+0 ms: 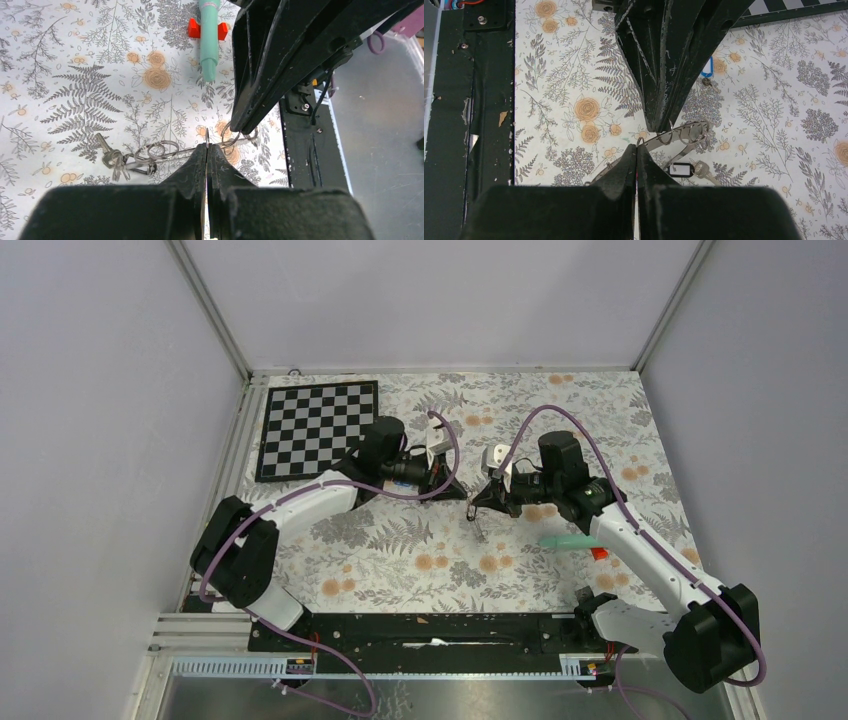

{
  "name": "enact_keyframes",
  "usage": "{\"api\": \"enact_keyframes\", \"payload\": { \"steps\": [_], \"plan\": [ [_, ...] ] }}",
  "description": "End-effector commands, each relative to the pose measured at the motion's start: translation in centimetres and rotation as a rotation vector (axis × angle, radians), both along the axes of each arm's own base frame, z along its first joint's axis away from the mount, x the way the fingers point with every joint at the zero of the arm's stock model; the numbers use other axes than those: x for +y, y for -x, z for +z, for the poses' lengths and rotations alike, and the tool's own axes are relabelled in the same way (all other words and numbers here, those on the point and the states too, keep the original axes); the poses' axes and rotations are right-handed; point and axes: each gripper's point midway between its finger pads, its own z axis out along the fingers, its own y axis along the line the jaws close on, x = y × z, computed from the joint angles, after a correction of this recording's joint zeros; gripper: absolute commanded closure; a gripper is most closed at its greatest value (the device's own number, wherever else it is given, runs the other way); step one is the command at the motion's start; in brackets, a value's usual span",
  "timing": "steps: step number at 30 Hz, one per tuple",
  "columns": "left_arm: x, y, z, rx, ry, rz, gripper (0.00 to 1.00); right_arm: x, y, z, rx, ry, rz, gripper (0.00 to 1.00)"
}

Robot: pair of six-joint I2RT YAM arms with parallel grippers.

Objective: Put the keys on the keyring

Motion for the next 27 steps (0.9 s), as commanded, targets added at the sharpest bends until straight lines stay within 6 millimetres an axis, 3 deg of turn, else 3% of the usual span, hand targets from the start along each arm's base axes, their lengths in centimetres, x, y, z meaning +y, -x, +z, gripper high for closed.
{"api": "enact_keyframes", "payload": {
  "steps": [1,10,14,18,27],
  "plan": [
    [-0.6,-1.2,1.5,-0.131,0.014,-0.030,1.00,0.5,-0.1,1.3,-0.021,-0.022,0.010,1.00],
    [0.1,-3.1,1.7,-0.255,-0.083,-0.003,0.61,0.5,-0.7,1.9,-0.004,-0.023,-0.021,1.00],
    [0.9,-1.8,2.4,-0.370,-0.065,-0.082,0.50,0.6,-0.7,1.9,0.002,-0.033,-0.023,1.00],
    [1.4,0.6,2.3,-0.410,-0.031,-0.204,0.51,0.9,-0.6,2.3,0.020,-0.052,-0.017,1.00],
    [0.5,1.7,2.4,-0.393,0.030,-0.266,0.60,1.7,-0.4,2.9,0.066,-0.097,0.009,1.00]
  ]
}}
